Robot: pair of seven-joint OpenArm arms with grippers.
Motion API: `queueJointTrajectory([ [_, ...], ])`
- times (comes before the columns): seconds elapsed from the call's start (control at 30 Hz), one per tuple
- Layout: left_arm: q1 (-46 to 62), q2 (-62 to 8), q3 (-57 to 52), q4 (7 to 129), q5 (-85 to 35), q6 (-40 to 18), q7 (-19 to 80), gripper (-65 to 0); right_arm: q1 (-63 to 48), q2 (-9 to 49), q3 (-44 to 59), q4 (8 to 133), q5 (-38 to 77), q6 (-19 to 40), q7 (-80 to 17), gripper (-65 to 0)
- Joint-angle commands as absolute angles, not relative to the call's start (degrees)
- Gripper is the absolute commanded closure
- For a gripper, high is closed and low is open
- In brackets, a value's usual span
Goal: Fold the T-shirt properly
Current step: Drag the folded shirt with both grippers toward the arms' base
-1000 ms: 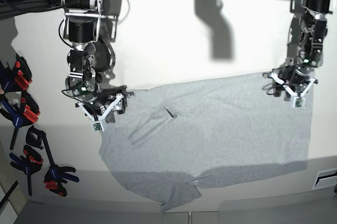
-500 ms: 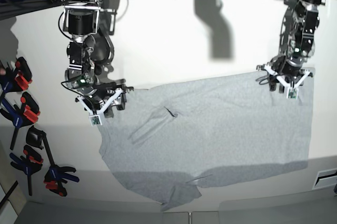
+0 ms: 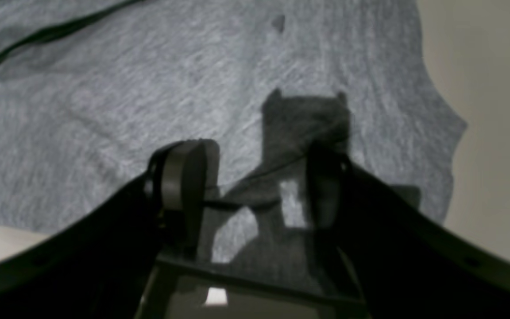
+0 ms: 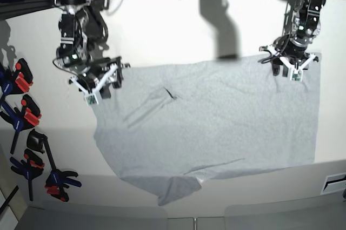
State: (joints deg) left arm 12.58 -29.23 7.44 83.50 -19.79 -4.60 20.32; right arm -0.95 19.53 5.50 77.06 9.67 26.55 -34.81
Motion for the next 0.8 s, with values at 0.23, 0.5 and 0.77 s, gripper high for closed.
queueJointTrajectory([
  [0.23,22.5,-29.7,7.6,93.3,-19.5,-3.6,24.4,-25.4,-11.1,20.2,10.9,82.0,12.4,26.6,-39.1,-34.5],
  [0.5,28.8,-29.5,7.6,95.5,-15.0,-3.0,24.4,-25.4,-22.7,20.2,19.5,88.9,15.7,29.2,-39.2,-34.4],
  [0.77,34.1,-29.3,7.6,97.7,-15.0,-3.0,24.6,-25.4,-34.8,20.2,24.4,98.6,15.6,29.1,-39.7,-34.5],
])
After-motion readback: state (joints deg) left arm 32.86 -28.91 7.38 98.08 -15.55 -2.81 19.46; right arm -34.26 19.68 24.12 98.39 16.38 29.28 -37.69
